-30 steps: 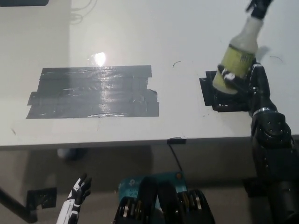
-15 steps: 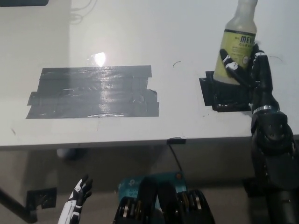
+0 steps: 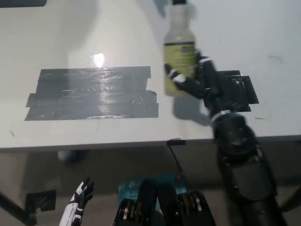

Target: A spray bottle is kept on the black marked spot on the table infront of the robot and the robot extends its right arm to pick it up and hands it to a person

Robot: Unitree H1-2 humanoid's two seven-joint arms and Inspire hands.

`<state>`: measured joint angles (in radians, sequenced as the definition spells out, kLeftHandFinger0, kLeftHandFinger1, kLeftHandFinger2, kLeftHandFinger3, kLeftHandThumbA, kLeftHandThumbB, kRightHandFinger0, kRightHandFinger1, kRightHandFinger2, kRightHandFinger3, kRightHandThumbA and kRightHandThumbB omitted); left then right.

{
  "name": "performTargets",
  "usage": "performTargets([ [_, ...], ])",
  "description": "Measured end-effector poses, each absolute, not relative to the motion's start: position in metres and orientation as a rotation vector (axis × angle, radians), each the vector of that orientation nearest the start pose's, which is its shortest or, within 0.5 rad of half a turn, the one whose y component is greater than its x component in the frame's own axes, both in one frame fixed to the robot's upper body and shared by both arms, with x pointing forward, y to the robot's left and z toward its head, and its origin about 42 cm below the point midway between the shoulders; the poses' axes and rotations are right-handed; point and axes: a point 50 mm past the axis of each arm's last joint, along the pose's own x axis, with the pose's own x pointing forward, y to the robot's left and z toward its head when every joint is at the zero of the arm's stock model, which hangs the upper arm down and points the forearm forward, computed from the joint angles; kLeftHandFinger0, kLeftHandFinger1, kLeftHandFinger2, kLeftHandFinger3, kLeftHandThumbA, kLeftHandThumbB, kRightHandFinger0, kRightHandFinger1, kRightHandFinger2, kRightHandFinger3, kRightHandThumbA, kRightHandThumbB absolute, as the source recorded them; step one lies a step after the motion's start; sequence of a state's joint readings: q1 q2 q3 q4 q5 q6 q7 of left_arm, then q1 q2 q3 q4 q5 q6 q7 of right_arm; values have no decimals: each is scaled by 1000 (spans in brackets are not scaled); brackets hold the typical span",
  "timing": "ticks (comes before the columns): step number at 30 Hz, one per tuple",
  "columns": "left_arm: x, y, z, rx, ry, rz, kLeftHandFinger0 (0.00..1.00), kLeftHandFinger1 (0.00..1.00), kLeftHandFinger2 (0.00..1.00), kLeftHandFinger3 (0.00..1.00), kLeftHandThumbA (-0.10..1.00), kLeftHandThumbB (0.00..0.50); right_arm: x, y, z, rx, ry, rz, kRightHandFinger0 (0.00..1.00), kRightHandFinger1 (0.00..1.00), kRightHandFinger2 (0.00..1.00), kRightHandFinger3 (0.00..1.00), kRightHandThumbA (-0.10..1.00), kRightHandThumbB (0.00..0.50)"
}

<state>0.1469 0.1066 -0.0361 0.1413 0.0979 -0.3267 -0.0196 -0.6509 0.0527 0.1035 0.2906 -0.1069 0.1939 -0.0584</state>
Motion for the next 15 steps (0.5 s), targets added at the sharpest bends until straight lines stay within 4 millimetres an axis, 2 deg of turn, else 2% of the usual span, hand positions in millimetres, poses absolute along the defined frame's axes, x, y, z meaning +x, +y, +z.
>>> performTargets([
  [2, 224, 244, 43, 198, -37, -65, 1000, 1000, 1000, 1000, 1000, 369, 460, -90, 235, -143, -130, 203, 0, 398, 713, 731, -100, 124],
  [4, 224, 244, 43, 198, -37, -65, 1000, 1000, 1000, 1000, 1000, 373, 463, -84, 228, -141, -98, 208, 0, 405, 756, 795, -100, 117],
  [7, 224, 243, 44, 198, -38, -66, 1000, 1000, 1000, 1000, 1000, 358, 464, -74, 214, -134, -44, 215, 0, 392, 749, 801, -100, 100],
  [9, 224, 244, 44, 199, -38, -66, 1000, 1000, 1000, 1000, 1000, 365, 463, -69, 208, -128, -21, 214, 0, 378, 733, 792, -100, 94],
  [12, 224, 243, 44, 198, -38, -66, 1000, 1000, 1000, 1000, 1000, 358, 462, -65, 204, -112, -14, 206, 0, 383, 738, 795, -100, 90],
  [15, 224, 243, 44, 199, -38, -66, 1000, 1000, 1000, 1000, 1000, 376, 462, -63, 205, -94, -25, 191, 5, 401, 758, 827, -100, 81],
])
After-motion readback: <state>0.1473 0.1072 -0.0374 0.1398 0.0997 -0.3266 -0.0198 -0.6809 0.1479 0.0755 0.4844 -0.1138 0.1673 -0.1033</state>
